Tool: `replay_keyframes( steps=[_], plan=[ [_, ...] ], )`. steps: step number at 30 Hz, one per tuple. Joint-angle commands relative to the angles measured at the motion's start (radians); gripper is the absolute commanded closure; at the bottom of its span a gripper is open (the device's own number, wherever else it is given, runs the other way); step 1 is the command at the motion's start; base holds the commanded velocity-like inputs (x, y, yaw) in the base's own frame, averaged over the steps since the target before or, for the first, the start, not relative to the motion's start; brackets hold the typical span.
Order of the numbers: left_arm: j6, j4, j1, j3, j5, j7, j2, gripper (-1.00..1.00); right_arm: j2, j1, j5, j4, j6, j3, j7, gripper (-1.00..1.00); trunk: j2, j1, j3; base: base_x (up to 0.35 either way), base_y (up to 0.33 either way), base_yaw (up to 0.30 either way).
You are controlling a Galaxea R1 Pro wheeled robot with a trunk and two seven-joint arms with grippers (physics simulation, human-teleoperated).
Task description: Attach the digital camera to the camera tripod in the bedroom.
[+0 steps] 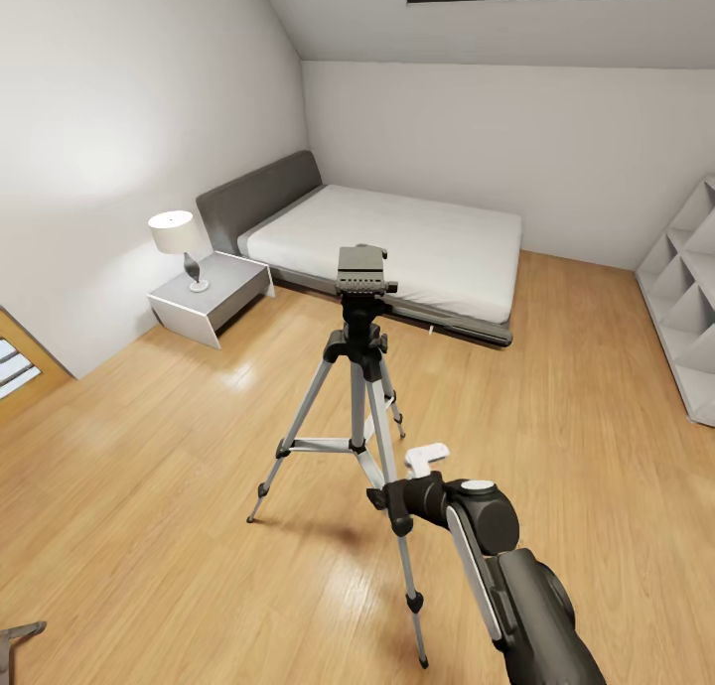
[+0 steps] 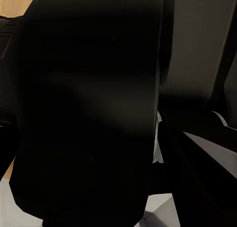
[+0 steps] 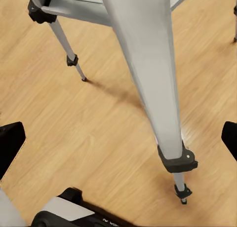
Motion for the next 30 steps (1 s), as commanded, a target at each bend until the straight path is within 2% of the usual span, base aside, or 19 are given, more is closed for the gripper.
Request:
replay_keyframes(
  steps=[1, 4, 23, 30],
  plan=[
    [-0.003, 0.001, -0.001, -0.009, 0.008, -0.005, 0.000, 1.00, 0.009, -0.008, 0.010, -0.001, 0.000, 0.000, 0.007, -1.00, -0.002, 0.000, -0.002, 0.000, 0.000, 0.000],
    [-0.003, 0.001, -0.001, -0.009, 0.008, -0.005, 0.000, 1.00, 0.027, -0.027, 0.010, -0.001, -0.007, 0.000, 0.002, -1.00, -0.002, 0.000, -0.002, 0.000, 0.000, 0.000],
    [-0.003, 0.001, -0.001, -0.009, 0.008, -0.005, 0.000, 1.00, 0.032, -0.066, 0.010, -0.001, -0.051, 0.000, -0.040, -1.00, -0.002, 0.000, -0.002, 0.000, 0.000, 0.000],
    [-0.003, 0.001, -0.001, -0.009, 0.008, -0.005, 0.000, 1.00, 0.032, -0.068, 0.011, 0.000, -0.094, 0.000, -0.052, -1.00, -0.002, 0.000, -0.002, 0.000, 0.000, 0.000]
  ],
)
